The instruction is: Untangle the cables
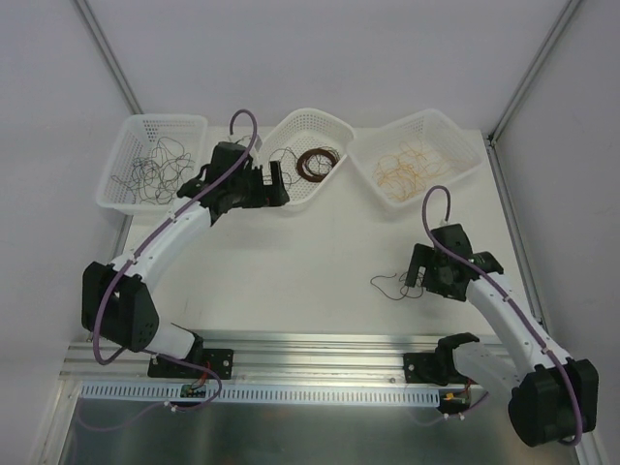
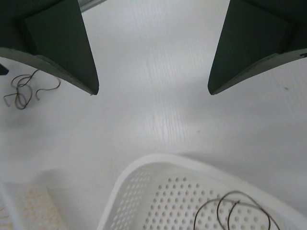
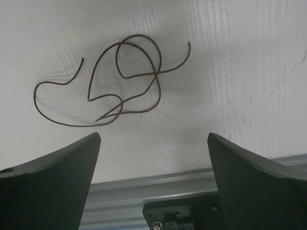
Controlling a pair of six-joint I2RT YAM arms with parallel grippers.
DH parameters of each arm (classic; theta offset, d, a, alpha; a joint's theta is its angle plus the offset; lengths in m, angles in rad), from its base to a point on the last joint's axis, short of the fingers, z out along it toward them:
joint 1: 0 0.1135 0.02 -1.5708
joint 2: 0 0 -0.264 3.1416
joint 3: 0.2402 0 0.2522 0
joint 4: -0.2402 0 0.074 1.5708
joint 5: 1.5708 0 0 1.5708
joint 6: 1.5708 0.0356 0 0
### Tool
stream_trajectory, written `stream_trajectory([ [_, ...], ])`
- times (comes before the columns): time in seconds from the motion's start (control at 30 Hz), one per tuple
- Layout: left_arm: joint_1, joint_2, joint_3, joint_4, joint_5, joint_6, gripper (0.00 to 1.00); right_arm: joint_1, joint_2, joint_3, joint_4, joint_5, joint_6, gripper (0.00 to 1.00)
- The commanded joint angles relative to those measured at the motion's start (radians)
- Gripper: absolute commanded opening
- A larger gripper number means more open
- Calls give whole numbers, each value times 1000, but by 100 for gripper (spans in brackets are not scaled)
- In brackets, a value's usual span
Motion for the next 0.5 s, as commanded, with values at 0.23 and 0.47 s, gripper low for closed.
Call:
stream_trajectory([
  [0.23,-35,-221,-333,-12,9,-27,99,135,262,14,224,96,70,99],
  [0.47,-73,-251,-399,-13,28,-74,99,236,435,40,290,108,78,88],
])
